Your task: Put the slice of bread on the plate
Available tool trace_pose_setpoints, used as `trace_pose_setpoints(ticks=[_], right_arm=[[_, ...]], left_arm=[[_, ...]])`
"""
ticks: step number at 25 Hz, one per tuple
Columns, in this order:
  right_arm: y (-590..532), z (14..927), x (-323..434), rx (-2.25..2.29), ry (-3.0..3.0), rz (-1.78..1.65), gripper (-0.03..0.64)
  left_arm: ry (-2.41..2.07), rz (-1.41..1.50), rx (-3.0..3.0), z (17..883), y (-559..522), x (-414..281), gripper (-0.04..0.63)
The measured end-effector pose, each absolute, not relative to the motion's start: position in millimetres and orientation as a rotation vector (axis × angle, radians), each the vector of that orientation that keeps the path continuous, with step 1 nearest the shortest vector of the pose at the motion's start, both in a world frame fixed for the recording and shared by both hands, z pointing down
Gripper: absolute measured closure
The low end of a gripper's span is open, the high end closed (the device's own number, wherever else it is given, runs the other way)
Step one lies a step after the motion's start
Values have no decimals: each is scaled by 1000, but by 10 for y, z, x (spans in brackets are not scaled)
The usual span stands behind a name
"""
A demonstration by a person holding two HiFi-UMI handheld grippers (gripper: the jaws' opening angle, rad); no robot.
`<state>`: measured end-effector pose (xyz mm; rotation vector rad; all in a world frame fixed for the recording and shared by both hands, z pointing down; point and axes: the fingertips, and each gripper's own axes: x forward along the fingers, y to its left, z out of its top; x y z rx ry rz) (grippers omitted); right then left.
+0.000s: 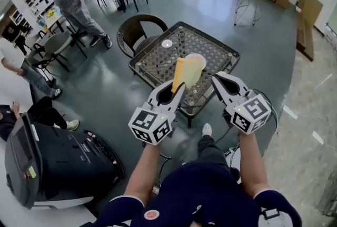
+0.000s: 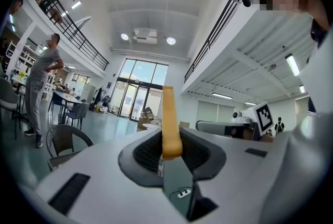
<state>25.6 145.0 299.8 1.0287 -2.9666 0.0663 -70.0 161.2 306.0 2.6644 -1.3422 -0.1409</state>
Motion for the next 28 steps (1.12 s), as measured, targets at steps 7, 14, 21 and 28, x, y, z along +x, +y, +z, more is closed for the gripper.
trace_pose_setpoints(ticks=[7, 14, 21, 28], right_arm=[[667, 3151, 441, 1002, -2989, 120, 611], [-140, 3235, 648, 951, -3010, 151, 611], [-790, 3227, 779, 878, -3038, 172, 611], [-1181, 3138, 762, 837, -3063, 153, 611]], left_arm=[[-1371, -101, 2618, 3243, 855, -540, 506], [-1417, -68, 2574, 3358, 73, -385, 506], [-1479, -56, 2539, 3283, -546, -275, 506], [-1513, -28, 2523, 3267, -875, -274, 506]])
